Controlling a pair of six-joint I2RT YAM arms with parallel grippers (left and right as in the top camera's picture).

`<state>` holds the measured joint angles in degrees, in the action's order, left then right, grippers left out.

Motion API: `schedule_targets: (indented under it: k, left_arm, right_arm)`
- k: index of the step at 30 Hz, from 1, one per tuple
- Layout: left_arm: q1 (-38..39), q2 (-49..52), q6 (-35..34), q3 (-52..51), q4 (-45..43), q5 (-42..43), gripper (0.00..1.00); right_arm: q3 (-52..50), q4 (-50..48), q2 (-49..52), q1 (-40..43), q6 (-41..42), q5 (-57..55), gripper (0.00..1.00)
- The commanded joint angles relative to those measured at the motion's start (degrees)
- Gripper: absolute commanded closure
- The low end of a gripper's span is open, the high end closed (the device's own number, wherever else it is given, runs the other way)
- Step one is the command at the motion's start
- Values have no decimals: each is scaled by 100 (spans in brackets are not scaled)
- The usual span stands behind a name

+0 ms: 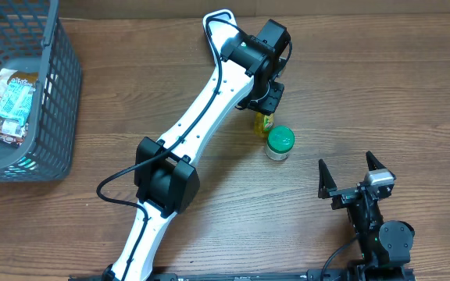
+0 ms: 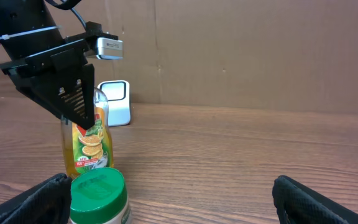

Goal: Scan the item barcode
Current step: 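Carry the bottle beside the jar and lower it upright, then release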

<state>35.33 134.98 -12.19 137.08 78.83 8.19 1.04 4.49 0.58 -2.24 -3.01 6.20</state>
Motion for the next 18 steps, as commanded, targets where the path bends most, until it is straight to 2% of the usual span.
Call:
schedule_targets:
  k: [1, 6, 13, 18]
  left_arm:
    - [17, -63, 155, 37, -79, -249, 87]
    - [-20, -63, -286, 35, -352, -1379, 87]
    - [-81, -39, -422, 17, -715, -1504, 84]
    - [-39, -37, -678, -118, -809, -1976, 85]
  right_arm:
    - [-59, -26, -39, 7, -7, 35, 0]
    - [-59, -26, -39, 7, -7, 35, 0]
    - [-59, -28, -42, 7, -9, 35, 0]
    - [-59, -26, -42, 7, -9, 35, 0]
